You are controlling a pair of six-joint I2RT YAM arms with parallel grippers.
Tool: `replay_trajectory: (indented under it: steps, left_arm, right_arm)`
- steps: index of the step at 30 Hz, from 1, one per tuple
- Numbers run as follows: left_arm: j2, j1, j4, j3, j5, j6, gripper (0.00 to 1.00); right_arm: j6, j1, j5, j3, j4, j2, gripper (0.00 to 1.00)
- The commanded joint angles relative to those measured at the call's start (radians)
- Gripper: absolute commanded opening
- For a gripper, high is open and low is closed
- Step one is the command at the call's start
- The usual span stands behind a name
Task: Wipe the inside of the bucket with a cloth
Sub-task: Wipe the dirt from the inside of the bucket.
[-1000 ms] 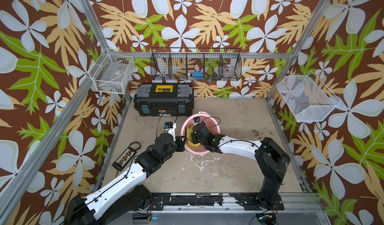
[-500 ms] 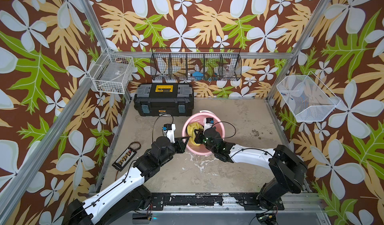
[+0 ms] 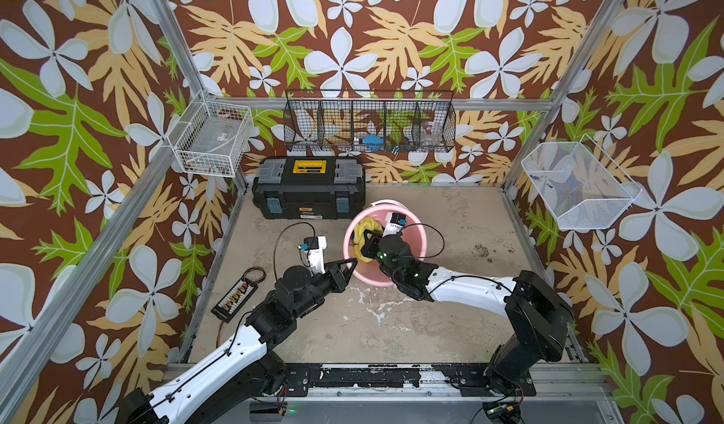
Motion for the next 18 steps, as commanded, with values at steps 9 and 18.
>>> replay_trajectory:
  steps: [9, 18]
  left_arm:
    - [0.019, -0.001, -0.167, -0.018, 0.014, -0.072, 0.00]
    - [0.084, -0.001, -0.286, 0.051, -0.028, -0.064, 0.00]
  right_arm:
    - [0.114, -0.025, 0.224, -0.012, 0.164, -0.035, 0.00]
    - [0.014, -0.020, -0.013, 0.061, -0.013, 0.047, 0.00]
